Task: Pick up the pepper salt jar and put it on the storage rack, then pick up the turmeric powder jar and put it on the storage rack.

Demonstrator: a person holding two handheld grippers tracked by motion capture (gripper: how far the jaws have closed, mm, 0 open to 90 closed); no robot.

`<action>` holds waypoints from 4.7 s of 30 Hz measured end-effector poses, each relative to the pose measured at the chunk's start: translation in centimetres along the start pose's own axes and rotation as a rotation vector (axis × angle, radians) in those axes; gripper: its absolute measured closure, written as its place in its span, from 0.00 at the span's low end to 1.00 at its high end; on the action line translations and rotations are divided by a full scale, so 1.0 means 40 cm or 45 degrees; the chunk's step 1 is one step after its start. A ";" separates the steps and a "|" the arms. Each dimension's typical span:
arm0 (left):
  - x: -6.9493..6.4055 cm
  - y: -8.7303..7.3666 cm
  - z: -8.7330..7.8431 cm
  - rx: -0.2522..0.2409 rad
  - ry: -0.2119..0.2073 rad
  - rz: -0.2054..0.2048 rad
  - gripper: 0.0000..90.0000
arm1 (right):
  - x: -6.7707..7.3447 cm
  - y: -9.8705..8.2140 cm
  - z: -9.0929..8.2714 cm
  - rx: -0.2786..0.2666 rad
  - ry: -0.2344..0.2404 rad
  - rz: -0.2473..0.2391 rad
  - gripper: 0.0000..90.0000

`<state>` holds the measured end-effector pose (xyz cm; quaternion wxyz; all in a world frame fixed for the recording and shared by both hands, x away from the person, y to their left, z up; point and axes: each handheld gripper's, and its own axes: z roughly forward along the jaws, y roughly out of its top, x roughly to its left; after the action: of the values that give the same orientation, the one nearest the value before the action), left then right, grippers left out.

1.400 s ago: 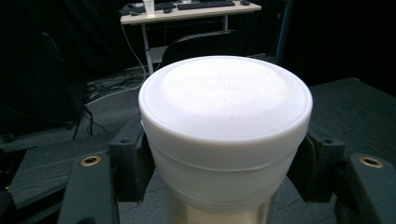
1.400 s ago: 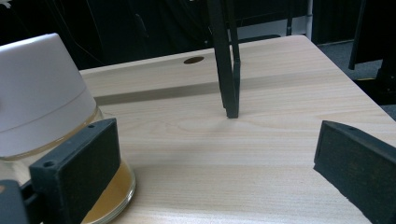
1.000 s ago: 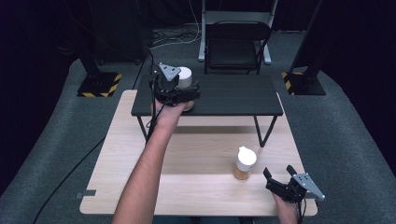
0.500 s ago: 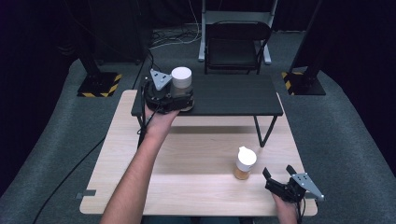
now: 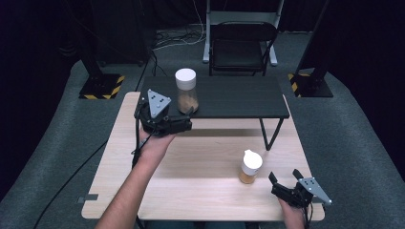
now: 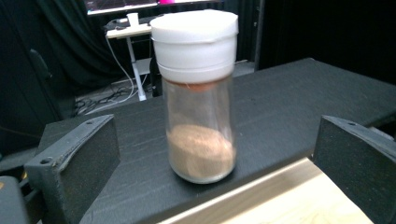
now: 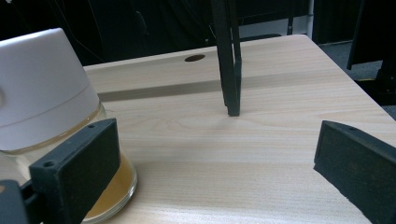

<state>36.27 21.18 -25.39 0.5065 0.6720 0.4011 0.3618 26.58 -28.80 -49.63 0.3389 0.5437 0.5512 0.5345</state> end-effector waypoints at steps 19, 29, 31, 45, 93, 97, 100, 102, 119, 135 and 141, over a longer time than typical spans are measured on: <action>0.001 -0.086 -0.054 -0.032 -0.152 0.016 0.00 | 0.000 0.000 0.000 0.001 -0.001 0.000 0.00; -0.001 -0.128 -0.071 -0.034 -0.182 -0.004 0.00 | -0.001 0.001 0.001 0.003 0.002 0.000 0.00; 0.000 -0.137 -0.076 -0.037 -0.184 -0.012 0.00 | -0.001 0.001 0.001 0.004 0.002 -0.001 0.00; 0.014 -0.216 -0.090 -0.023 -0.211 -0.057 0.00 | -0.001 0.001 0.001 0.004 0.001 0.000 0.00; 0.061 -0.566 -0.100 0.166 -0.136 -0.156 0.00 | -0.005 0.005 0.002 0.011 -0.004 0.023 0.00; 0.071 -0.596 -0.096 0.193 -0.119 -0.175 0.00 | -0.006 0.004 0.002 0.010 -0.004 0.028 0.00; 0.077 -0.604 -0.100 0.169 -0.114 -0.203 0.00 | -0.004 0.006 0.003 0.014 -0.005 0.020 0.00; 0.076 -0.605 -0.102 0.170 -0.106 -0.203 0.00 | -0.004 0.006 0.003 0.017 -0.005 0.020 0.00; 0.073 -0.613 -0.108 0.148 -0.076 -0.239 0.00 | -0.002 0.001 0.001 0.002 -0.008 0.015 0.00; 0.070 -0.607 -0.105 0.163 -0.066 -0.231 0.00 | 0.018 0.053 -0.038 -0.002 0.024 -0.041 0.00; 0.069 -0.608 -0.105 0.161 -0.063 -0.231 0.00 | 0.026 0.066 -0.051 0.011 0.030 -0.049 0.00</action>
<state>29.46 29.34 -47.83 0.5035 0.6724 0.4695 0.2717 25.08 -28.68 -46.48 0.3404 0.5281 0.5678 0.5318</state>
